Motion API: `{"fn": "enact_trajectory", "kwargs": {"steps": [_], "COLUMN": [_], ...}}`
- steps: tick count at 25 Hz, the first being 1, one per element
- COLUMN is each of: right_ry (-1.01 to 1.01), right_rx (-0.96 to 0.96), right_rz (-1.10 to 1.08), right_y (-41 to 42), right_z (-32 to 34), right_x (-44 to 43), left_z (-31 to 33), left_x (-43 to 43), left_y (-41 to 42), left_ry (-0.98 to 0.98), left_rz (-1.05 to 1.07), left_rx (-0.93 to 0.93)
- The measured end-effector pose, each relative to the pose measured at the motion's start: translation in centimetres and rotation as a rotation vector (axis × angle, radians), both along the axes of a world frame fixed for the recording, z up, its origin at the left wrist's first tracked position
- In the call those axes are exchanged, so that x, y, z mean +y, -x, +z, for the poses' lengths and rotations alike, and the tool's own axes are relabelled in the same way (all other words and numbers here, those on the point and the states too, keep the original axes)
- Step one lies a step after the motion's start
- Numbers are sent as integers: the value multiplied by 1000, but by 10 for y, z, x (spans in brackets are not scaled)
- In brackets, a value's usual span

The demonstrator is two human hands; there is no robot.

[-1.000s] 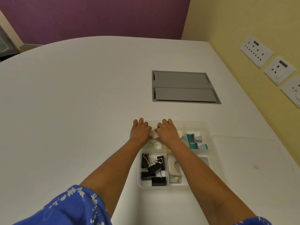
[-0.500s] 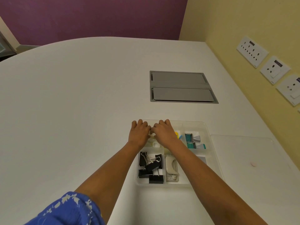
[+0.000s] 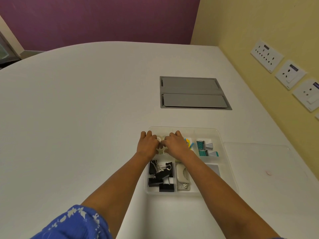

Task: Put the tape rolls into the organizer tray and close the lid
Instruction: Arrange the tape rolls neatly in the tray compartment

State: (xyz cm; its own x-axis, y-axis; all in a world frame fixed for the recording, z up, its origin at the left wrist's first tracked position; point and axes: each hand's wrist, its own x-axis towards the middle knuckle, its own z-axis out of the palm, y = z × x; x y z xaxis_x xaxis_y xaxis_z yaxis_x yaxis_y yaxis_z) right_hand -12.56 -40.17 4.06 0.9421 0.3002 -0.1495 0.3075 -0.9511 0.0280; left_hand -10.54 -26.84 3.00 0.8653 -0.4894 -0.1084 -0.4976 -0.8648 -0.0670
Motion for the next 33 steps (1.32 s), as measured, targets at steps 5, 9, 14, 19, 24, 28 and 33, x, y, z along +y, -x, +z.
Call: {"fn": "enact_trajectory", "kwargs": {"steps": [5,9,14,19,24,28,33], "right_ry": [-6,-27,-76,-69,-75,-74,-156], "right_rx": [-18,-32,-25,-24,-23,-24,-79], "right_rz": [2,-12,-50,-41,-33,-32,-90], "right_y": [1,1,2,4,4,3,4], "right_z": [-3,-6,-5,-5,-7,-9,-10], "right_x": [0,-1,-4,-3,-4,-4,-7], "left_z": [1,1,2,3,0,-2,-1], "left_x": [-2,-2,-2,-6,-8,-8,-5], "left_y": [-1,-1,-1,-3,-6,-6,-5], "left_ry": [-37,-28,-19,-71,-75,-60,60], "left_rz": [18,25,30,18,25,37,38], "left_rx": [-13,-9,3,-10,-24,-27,-15]}}
